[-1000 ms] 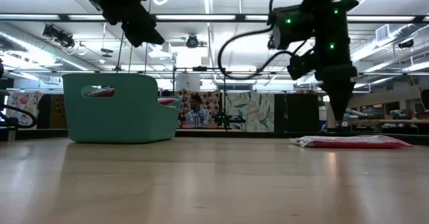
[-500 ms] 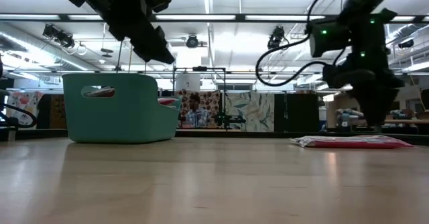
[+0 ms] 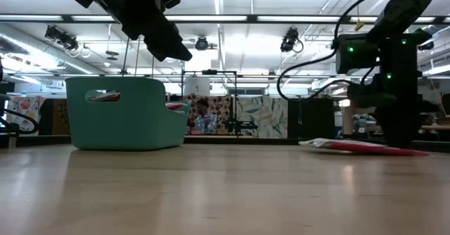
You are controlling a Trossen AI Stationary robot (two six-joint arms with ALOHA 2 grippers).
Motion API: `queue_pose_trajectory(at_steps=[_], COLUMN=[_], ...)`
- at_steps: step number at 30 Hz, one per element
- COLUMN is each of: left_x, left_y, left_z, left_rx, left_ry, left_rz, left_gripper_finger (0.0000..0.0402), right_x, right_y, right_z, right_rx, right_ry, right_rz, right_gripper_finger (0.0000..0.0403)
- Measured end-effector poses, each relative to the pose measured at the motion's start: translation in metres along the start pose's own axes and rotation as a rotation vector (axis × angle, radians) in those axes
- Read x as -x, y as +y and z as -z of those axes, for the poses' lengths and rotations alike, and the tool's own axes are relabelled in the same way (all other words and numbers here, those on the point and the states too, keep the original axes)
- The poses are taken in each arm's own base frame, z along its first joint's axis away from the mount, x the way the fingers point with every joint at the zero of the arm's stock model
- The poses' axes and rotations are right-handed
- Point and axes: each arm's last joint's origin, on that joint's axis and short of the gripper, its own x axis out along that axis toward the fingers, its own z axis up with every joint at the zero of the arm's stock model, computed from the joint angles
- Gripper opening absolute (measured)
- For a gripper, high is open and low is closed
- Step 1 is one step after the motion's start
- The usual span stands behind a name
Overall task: Sort popcorn bags into baskets
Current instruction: Put the red popcorn bag into the green bin
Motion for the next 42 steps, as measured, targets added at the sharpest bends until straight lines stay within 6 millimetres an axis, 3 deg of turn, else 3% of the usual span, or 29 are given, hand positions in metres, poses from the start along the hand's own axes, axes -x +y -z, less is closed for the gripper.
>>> queue_pose_trajectory(at_steps=[9,15,26,34,38,42], left_x=[0.0,-0.005,-0.022,-0.02,-0.023,-0.029], left_y=[0.0,0.001,0.014,0.026,0.027,0.029], left_z=[0.0,0.001,-0.002,-0.01,-0.012,-0.011], left_rx=[-0.017,-0.041,0.037,0.08,0.076,0.066], left_ry=[0.0,-0.003,-0.067,-0.136,-0.175,-0.185], left_rz=[0.0,-0.013,-0.034,-0.029,-0.024,-0.027], left_gripper_finger=[0.0197,0.0197,0.0197,0.0197,0.02,0.0236], right_x=[0.0,0.009,0.072,0.111,0.117,0.108], right_y=[0.004,0.012,0.069,0.103,0.116,0.129], right_z=[-0.003,-0.007,-0.003,0.014,0.021,0.025], right_rx=[0.047,0.104,0.521,0.616,0.648,0.684], right_ry=[-0.031,-0.049,-0.338,-0.564,-0.631,-0.613], right_rz=[-0.038,-0.082,-0.217,-0.322,-0.4,-0.424], right_gripper_finger=[0.0013,0.0008,0.0003,0.0002,0.0002,0.0001])
